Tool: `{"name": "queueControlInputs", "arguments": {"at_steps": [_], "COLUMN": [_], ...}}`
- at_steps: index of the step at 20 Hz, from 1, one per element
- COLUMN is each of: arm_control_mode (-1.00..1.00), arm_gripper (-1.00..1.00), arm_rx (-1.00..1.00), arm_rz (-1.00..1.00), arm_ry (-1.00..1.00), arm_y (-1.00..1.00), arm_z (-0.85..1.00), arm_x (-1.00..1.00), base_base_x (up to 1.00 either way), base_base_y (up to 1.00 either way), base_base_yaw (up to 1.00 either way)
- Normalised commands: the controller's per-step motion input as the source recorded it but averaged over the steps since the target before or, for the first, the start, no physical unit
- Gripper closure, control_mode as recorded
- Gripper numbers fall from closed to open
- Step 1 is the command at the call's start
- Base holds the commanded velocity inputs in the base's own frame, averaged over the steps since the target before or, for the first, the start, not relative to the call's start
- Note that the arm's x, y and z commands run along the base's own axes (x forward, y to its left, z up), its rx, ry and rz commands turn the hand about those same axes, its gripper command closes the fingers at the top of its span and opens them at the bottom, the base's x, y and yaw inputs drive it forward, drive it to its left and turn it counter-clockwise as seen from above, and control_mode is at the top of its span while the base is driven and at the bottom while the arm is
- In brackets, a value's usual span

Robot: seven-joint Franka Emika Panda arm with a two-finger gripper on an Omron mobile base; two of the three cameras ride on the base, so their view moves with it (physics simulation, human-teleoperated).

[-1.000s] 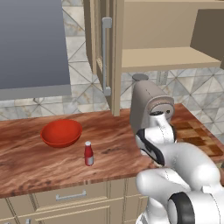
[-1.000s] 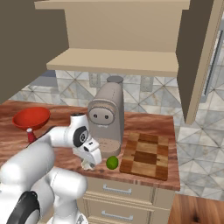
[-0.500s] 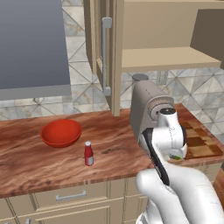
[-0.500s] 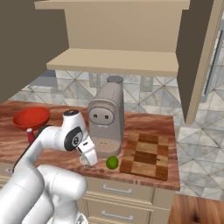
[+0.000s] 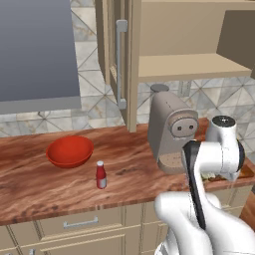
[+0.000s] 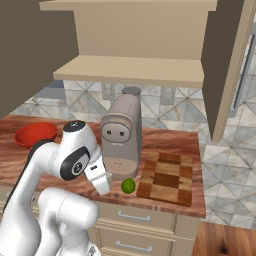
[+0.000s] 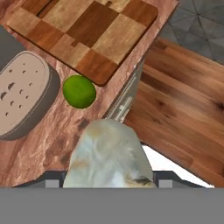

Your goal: Open the cabinet. Place the bowl and condiment on the counter. Then place the lime and garlic on the cutting board.

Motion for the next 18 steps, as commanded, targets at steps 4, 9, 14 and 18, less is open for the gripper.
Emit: {"name": "queueControlInputs", "arguments": {"at_steps": [4, 9, 14, 18], "arm_control_mode": [-1.00, -1.00, -1.00, -1.00], "arm_gripper": [1.00, 1.00, 1.00, 1.00], "arm_rx": [0.00, 0.00, 0.00, 0.05], "arm_rz": [-0.19, -0.12, -0.10, -0.05], "arm_ry": [-0.17, -0.11, -0.06, -0.02], "arm_y": [-0.50, -0.42, -0.34, -0.48], "arm_z": [0.46, 0.24, 0.18, 0.05], "arm_x": [-0.16, 0.01, 0.31, 0.41], "base_base_x": [0.00, 0.00, 0.00, 0.00], "base_base_y": [0.00, 0.00, 0.00, 0.00], "base_base_yaw": [0.00, 0.00, 0.00, 0.00]}}
